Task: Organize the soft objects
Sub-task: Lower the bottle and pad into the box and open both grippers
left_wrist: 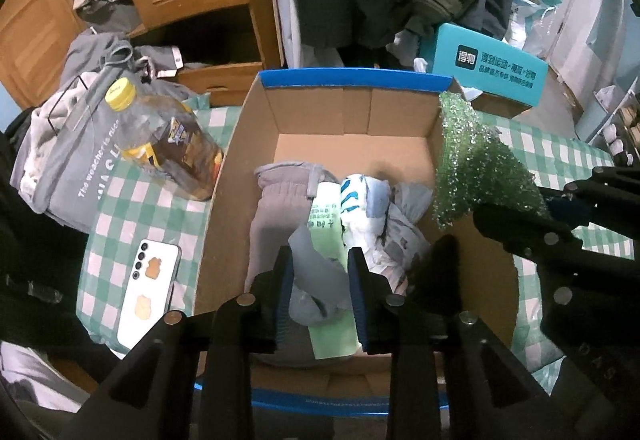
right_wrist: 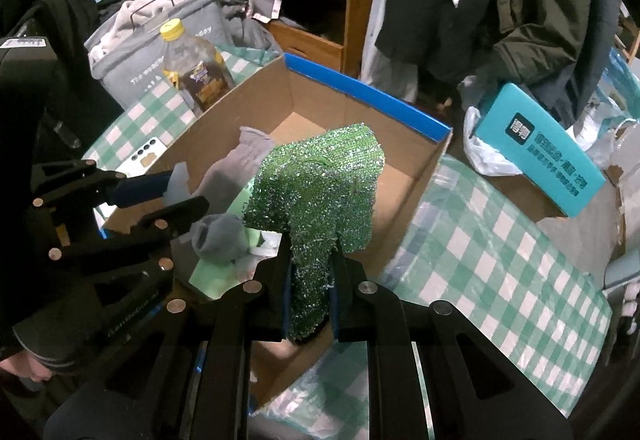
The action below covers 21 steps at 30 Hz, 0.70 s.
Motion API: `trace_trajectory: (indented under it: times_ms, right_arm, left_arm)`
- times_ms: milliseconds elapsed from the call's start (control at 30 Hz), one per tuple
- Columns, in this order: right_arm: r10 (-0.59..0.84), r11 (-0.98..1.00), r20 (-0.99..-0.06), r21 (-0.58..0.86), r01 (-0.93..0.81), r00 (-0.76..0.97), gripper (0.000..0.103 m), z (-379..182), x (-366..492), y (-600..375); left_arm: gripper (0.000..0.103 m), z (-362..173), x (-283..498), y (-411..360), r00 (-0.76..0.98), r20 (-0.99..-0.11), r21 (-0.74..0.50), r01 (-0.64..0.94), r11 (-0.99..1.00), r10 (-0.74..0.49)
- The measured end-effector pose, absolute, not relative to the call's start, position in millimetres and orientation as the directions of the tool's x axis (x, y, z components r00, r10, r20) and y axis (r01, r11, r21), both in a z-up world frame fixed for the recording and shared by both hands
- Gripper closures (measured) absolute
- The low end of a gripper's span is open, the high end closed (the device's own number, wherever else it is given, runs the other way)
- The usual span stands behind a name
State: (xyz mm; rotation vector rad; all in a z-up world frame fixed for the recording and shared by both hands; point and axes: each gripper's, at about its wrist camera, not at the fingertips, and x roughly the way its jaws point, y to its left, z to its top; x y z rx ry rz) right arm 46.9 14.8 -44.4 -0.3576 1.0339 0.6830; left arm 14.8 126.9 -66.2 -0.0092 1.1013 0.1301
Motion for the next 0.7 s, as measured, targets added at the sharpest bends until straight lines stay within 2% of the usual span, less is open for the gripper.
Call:
trace_trajectory:
  times_ms: [67,100,300,400,467,567,700]
  right_arm:
    - [0.351,0.739,-0.878,0.045,-0.673,0.327,0.089,-46,49,16]
    - [0.351,0.737,-0.878,0.045,-0.674,0.325,0.082,-47,49,17]
    - [0.352,0.745,-0.877,0.051,-0.665,0.327,0.064,-48,52,16]
    - [0.355,0.751,-0.873,0.053,-0.659,0.335,0.058,-46,52,13]
    - [0.36,0.754,-0.869,0.057,-0.655,0.34,0.055,-44,52,11]
    - [0.363,0.762,-0.864,0.059,-0.645,0.349,0.049,-41,53,6]
    - [0.363,0.774,-0.859,0.063,-0.629,0.36,0.048,-37,53,-1]
  left_arm:
    - [0.072,-66,15,129,0.447,-0.889,0.057,-0.117,0.991,0.104]
    - [0.072,-66,15,130,0.447,-0.888,0.058,-0.123,0.991,0.108]
    - [0.065,-63,15,134,0.441,-0.89,0.06,-0.138,0.989,0.116]
    - [0.053,-58,13,133,0.451,-0.885,0.063,-0.135,0.989,0.118]
    - [0.04,-54,12,132,0.464,-0.877,0.066,-0.131,0.989,0.12]
    - [0.035,-49,10,131,0.475,-0.871,0.07,-0.129,0.989,0.124]
    - [0.03,-44,8,133,0.476,-0.87,0.068,-0.133,0.989,0.124]
